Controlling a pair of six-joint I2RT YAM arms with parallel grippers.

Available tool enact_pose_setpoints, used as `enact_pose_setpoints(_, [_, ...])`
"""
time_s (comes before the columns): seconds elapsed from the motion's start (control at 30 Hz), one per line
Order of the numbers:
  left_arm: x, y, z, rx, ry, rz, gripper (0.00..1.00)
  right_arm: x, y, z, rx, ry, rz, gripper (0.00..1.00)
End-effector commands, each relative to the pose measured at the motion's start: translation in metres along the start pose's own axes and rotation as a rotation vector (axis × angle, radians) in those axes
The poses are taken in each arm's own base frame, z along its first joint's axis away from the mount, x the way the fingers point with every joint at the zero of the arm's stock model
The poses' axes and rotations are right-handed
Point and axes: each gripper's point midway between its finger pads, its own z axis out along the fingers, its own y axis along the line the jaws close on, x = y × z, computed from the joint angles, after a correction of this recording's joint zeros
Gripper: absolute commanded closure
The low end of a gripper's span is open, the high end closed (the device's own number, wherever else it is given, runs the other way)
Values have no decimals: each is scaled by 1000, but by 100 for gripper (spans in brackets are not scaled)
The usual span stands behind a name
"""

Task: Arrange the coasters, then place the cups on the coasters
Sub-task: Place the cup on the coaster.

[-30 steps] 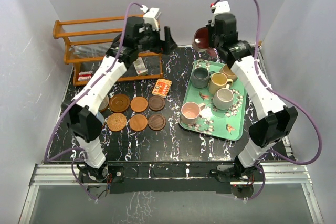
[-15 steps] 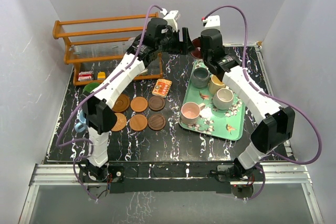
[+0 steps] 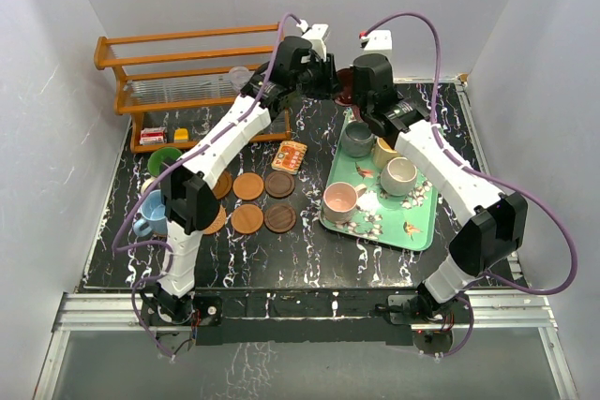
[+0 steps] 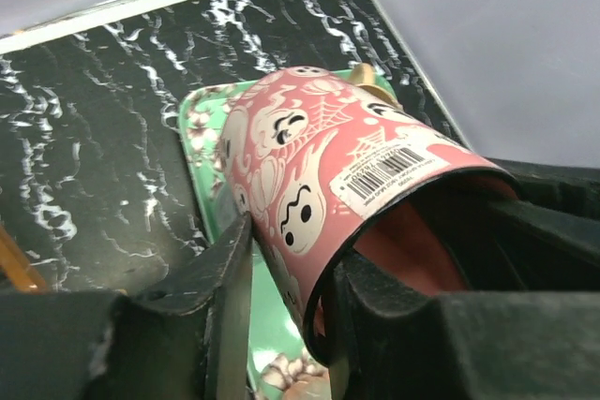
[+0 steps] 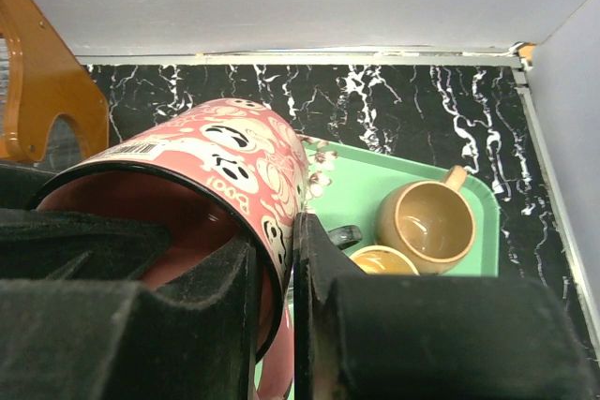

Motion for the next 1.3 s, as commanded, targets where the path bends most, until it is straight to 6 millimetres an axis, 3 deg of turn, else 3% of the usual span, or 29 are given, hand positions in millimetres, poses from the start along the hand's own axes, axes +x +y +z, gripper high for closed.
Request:
enact_pose_setpoints(0.0, [-11, 6, 4, -24, -32, 87, 89, -78, 33, -44, -244, -207, 223, 100])
enact_pose_setpoints(0.07, [-13, 11, 5, -52, -37, 123, 100, -75, 44, -48, -311, -193, 218, 100])
enact_pose_setpoints(0.2, [-21, 14, 3, -70, -57, 159, 100, -65, 58, -52, -394, -160, 215, 100])
enact_pose_setpoints(0.37, [-37, 11, -8, -77, -89, 203, 100, -50, 66, -49, -470, -116, 228, 81])
enact_pose_setpoints(0.53, [-50, 14, -24, -83, -111, 245, 100, -45, 53, -46, -519, -93, 265, 60])
enact_pose_setpoints(0.7, [-60, 23, -41, -93, -129, 260, 100, -54, 48, -57, -595, -109, 261, 41])
enact_pose_setpoints(0.83, [-68, 36, -64, -111, -135, 287, 100, -57, 35, -64, -623, -125, 233, 29])
enact_pose_setpoints(0.93, [-69, 59, -94, -114, -121, 317, 100, -55, 15, -67, -599, -142, 180, 24])
enact_pose_setpoints(1.03, [-58, 75, -129, -75, -60, 389, 100, -45, -1, -65, -546, -144, 103, 20])
enact_pose_setpoints(1.27, [5, 98, -199, -34, 166, 658, 100, 2, -13, -59, -568, -89, -80, 17])
